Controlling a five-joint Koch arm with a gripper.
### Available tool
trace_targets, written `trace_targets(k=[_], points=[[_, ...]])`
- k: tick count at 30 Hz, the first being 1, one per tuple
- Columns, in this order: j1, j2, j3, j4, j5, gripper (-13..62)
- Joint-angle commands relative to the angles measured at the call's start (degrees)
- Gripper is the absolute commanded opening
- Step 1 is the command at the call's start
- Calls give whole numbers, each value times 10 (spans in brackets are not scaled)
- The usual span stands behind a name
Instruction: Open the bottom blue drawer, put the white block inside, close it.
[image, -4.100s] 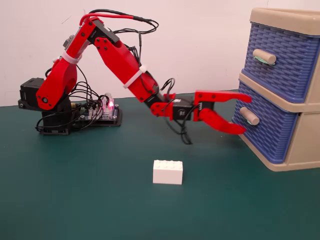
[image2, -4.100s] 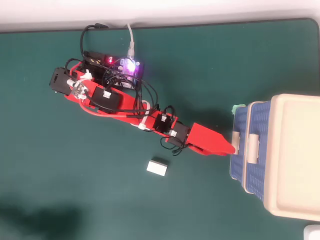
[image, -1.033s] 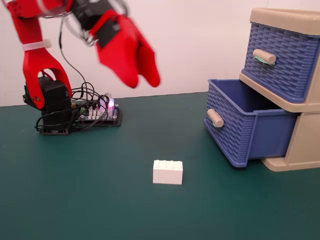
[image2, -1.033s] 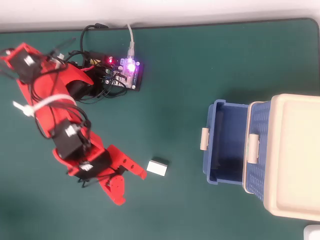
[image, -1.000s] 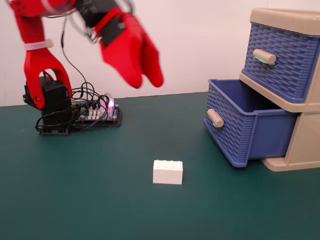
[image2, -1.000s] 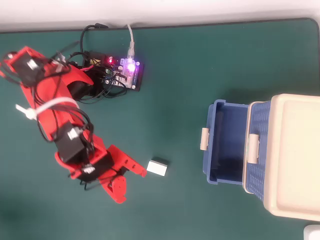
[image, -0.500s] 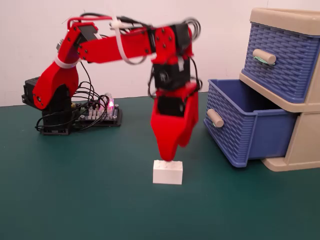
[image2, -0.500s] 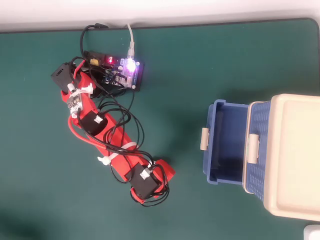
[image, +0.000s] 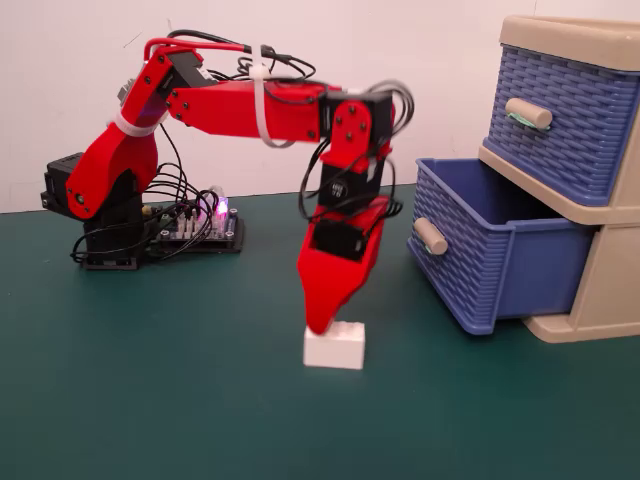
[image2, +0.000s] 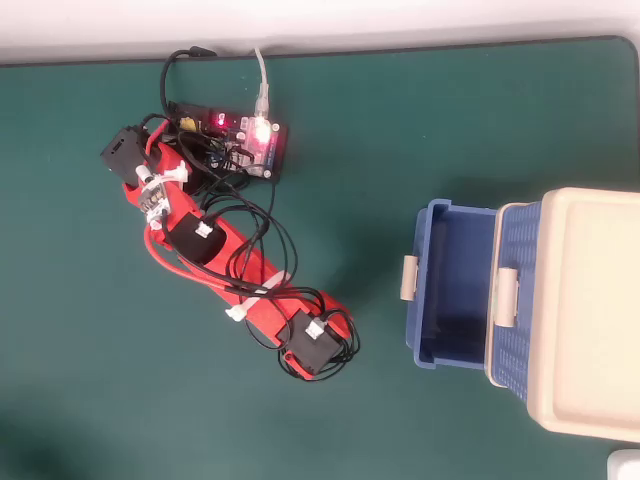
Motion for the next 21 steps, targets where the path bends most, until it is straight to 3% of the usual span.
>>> trace_targets(k=[1,15,21], points=[[-5,19,4,4,-17,334],[21,-25,33,-100,-14,330],[28,-19,80,-123,15,248]])
